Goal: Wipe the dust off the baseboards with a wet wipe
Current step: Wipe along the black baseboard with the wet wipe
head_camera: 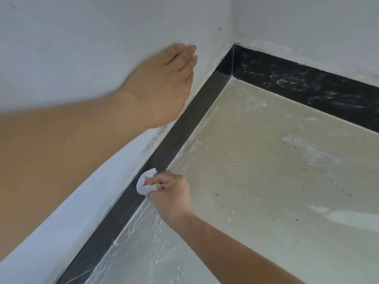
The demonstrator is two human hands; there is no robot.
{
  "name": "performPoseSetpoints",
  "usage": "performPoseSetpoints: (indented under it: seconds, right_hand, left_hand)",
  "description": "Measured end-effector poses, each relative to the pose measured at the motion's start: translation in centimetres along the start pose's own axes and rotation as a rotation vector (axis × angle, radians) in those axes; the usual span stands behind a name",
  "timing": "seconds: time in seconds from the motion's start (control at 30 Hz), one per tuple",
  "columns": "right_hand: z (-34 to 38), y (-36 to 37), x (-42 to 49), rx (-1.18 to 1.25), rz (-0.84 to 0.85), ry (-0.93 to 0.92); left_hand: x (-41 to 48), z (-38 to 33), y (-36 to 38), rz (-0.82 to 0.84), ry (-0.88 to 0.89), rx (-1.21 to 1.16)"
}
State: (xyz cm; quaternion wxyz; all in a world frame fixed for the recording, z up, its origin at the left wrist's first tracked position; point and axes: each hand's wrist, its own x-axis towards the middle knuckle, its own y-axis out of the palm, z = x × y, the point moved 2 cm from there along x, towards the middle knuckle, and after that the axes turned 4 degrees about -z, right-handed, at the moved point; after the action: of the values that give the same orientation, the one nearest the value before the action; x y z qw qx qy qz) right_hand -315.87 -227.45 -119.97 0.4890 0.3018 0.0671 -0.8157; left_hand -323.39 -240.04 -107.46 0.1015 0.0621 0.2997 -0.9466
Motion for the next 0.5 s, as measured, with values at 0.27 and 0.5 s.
performPoseSetpoints:
  seconds: [0.27,0.5]
  right_hand:
    - [1.5,-2.0,1.6,0.34,-0.402,-0.053]
    - [-4.8,3.2,-3.3,-0.307,0.185,-0.244]
  left_hand:
    - [-6.7,-3.0,0.7,-0.089,0.031,-0.035]
    - [-7.7,-3.3,0.7,-0.058,0.004,-0.084]
